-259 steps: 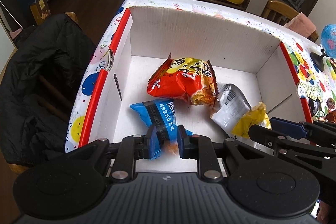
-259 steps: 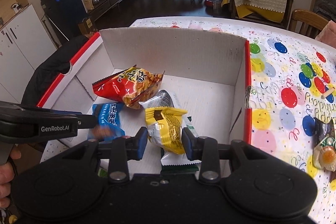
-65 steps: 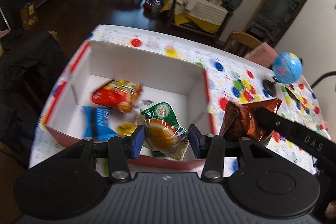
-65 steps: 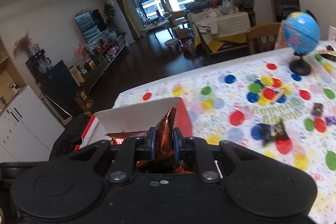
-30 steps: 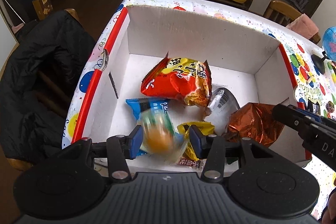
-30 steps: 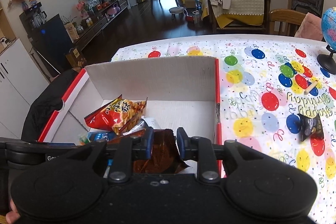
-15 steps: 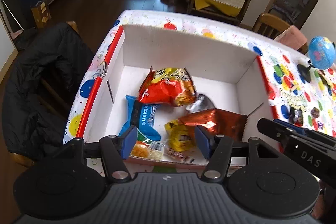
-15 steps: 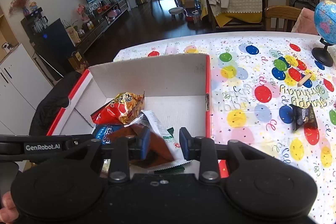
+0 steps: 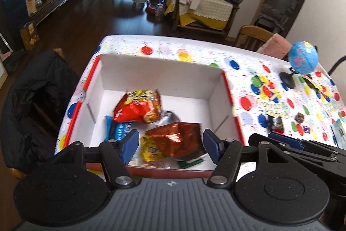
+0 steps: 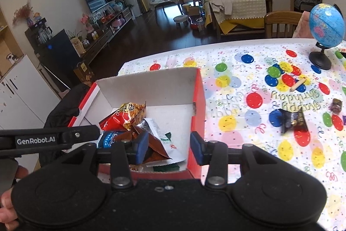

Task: Organize snacks
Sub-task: 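Move both open tools from the box toward the dark candies on the table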

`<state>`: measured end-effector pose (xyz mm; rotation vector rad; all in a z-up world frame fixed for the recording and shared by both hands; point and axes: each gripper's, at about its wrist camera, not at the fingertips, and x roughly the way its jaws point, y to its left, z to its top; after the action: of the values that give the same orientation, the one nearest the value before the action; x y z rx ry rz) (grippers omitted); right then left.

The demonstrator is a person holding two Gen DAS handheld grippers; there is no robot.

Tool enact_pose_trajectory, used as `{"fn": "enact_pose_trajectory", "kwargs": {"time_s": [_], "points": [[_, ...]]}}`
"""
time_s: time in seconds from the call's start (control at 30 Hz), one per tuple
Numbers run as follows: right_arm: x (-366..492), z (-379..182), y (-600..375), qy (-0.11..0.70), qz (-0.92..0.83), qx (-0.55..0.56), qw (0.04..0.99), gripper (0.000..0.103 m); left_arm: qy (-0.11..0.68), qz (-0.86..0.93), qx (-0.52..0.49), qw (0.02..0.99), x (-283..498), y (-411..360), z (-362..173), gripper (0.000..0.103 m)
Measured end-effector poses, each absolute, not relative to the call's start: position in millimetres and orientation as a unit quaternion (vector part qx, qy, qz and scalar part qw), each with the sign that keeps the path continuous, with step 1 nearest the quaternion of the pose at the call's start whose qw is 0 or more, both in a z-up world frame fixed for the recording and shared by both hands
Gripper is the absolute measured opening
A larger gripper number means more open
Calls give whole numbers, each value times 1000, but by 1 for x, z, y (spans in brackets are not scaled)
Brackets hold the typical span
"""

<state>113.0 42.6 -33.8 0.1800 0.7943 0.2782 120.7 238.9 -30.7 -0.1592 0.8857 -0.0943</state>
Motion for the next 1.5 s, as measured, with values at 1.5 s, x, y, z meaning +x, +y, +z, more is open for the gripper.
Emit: {"fn": "enact_pose_trajectory", "kwargs": {"time_s": [1.5], "points": [[93, -54, -231, 359, 25, 112, 926, 85, 434, -129, -39, 891, 152, -39, -59, 90]]}}
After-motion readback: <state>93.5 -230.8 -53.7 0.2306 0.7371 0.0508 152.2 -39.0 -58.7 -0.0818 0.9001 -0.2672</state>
